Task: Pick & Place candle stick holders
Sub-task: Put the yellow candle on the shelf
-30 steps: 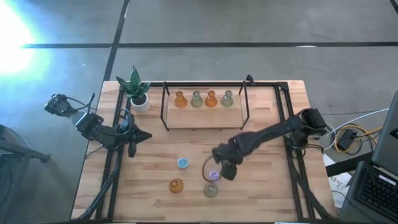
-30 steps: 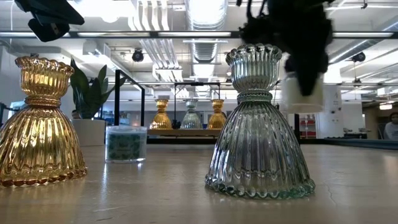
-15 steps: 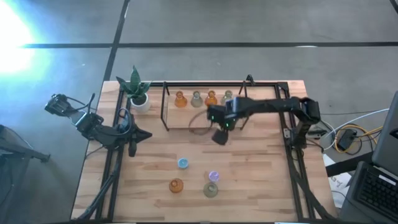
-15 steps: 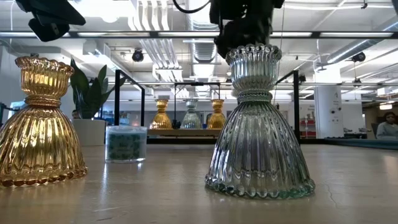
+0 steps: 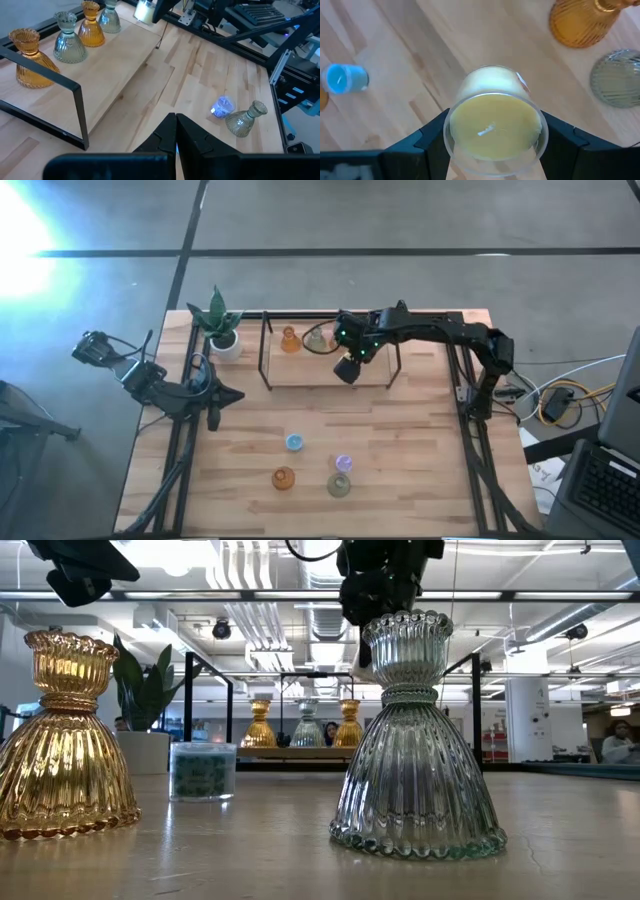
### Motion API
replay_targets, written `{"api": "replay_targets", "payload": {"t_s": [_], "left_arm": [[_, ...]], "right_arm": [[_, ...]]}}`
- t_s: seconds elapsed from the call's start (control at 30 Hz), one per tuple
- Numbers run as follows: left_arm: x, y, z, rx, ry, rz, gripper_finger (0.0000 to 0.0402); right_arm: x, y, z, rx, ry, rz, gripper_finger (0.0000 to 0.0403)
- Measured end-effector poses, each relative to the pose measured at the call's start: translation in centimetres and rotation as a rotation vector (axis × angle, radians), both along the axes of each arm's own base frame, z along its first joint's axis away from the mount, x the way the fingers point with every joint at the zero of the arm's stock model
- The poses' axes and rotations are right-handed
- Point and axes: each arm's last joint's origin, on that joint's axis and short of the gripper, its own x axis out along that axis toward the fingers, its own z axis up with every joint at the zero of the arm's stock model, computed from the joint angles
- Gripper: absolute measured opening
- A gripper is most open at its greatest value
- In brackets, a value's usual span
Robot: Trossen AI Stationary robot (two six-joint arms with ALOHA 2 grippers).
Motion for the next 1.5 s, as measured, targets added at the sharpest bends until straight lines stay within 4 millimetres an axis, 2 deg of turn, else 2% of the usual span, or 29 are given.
{"api": "replay_targets", "payload": {"t_s": [0.37, 0.7, 1.1, 1.5], "left_arm": [[0.0, 0.0, 0.0, 0.002, 0.0, 0.004, 0.0012], [0.0, 0.0, 0.0, 0.003, 0.001, 0.003, 0.0012], [-0.1, 0.1, -0.2, 0.014, 0.021, 0.002, 0.0012], [-0.2, 0.1, -0.4, 0.026, 0.04, 0.002, 0.0012]], "right_arm": [[1.6, -1.0, -3.4, 0.022, 0.066, -0.092, 0.0224], [2.0, -2.5, -5.3, 0.103, 0.104, -0.378, 0.0224], [1.7, -3.6, -5.3, 0.113, 0.102, -0.523, 0.0224], [1.5, -4.1, -6.3, 0.126, 0.13, -0.536, 0.0224]]}}
